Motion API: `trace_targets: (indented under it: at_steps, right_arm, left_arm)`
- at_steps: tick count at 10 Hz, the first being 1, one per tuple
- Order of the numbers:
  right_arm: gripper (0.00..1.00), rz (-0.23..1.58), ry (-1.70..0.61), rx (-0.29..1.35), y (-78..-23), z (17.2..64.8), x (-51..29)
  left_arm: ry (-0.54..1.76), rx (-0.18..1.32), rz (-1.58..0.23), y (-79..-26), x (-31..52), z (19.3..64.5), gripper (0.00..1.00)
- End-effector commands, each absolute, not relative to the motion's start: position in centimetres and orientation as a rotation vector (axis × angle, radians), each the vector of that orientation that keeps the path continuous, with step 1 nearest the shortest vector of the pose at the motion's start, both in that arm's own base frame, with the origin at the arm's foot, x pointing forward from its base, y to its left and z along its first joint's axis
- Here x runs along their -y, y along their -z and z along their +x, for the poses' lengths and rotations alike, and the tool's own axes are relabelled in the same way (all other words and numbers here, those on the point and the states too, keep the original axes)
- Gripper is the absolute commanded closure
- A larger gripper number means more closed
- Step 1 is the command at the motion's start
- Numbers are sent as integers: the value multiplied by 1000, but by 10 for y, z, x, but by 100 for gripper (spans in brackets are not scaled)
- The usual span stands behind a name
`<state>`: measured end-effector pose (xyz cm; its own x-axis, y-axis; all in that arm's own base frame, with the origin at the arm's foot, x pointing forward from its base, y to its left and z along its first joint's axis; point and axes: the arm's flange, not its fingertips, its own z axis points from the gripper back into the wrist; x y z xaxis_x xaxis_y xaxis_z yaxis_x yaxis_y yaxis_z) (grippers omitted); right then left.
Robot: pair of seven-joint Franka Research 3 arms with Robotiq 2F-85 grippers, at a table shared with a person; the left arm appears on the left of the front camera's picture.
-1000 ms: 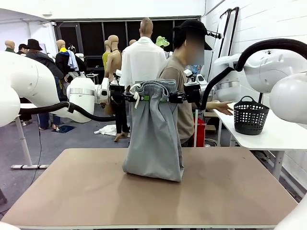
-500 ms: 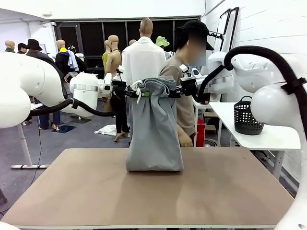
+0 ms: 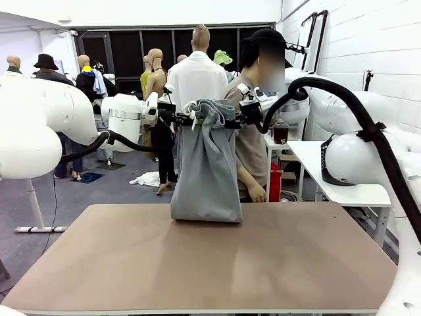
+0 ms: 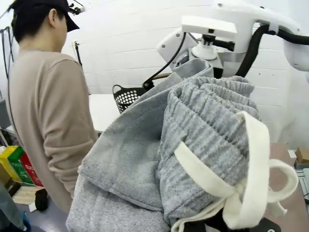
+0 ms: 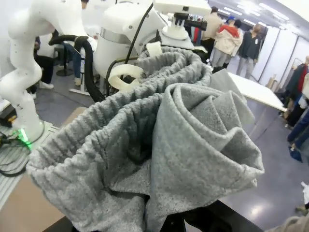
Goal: Fold the training pants.
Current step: Fold the Training pants in half.
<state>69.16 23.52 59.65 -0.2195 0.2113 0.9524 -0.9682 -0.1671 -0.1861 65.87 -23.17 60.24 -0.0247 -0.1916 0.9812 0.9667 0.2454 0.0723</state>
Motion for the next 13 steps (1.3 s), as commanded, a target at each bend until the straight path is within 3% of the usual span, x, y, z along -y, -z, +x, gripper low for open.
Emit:
trace_targets:
  at_steps: [1,6,13]
  right_arm:
    - [100,1000,-1569,1123,-611,719,-243]
    - [100,1112,-1559,1095,-575,708,-229]
    - [100,1221,-1370,990,-521,648,-224]
  left_arm:
    - [1124,1236,-853,-611,240,673,100]
    - [1056,1175,-940,-579,230,653,100]
    - [893,1001,-1070,-531,219,597,100]
